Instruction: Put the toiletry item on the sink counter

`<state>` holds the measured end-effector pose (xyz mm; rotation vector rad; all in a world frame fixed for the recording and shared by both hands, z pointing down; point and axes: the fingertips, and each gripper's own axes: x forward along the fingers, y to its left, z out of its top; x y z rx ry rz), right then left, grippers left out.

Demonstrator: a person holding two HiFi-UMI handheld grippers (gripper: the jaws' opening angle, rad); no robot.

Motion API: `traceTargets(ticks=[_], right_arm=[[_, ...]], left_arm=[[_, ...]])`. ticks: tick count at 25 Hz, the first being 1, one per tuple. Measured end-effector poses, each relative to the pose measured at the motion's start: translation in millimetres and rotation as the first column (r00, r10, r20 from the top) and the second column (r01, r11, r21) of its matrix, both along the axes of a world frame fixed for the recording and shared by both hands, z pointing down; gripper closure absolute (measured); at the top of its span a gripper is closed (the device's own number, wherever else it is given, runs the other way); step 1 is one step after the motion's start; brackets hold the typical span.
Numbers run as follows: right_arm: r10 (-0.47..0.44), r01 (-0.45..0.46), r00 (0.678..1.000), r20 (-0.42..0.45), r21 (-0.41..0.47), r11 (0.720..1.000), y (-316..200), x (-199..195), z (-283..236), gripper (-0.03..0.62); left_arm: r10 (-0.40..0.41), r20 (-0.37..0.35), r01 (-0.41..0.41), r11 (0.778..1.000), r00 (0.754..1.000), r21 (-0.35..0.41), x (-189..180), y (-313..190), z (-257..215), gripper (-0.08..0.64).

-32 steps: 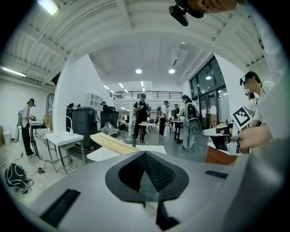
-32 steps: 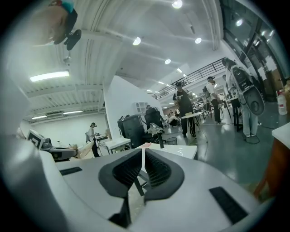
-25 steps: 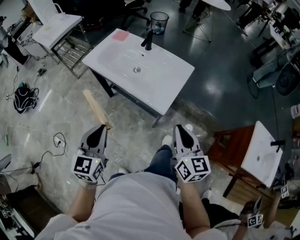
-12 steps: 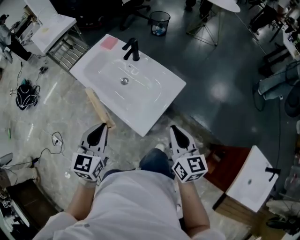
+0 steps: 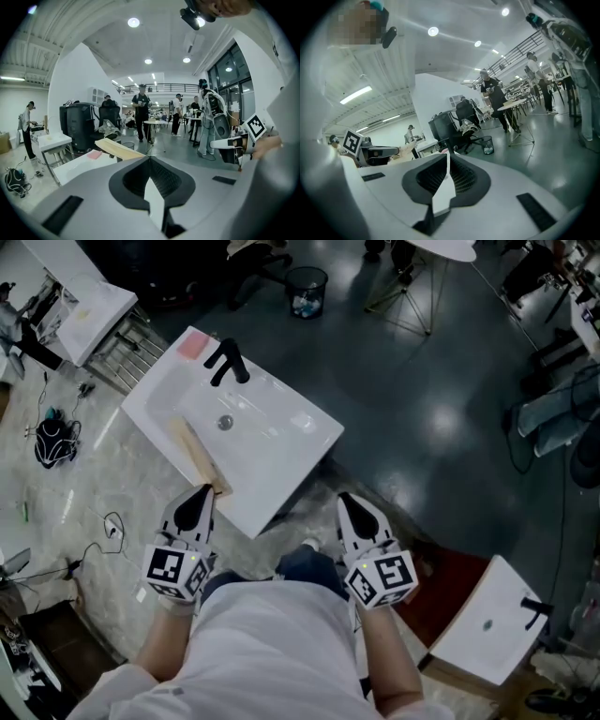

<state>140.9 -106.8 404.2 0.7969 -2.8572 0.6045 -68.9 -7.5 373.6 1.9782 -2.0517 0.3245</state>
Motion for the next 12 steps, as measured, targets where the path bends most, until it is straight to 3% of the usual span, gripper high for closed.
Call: traceTargets(ticks=[12], right_arm=[[0.011,-0.011,1.0,0.015,-0.007,1.0,-47,26,-17,0.562]], left_arm=[[0.07,-0.02,-0.071,0.997,0.997,-0.039,43,-63,4,0.541]])
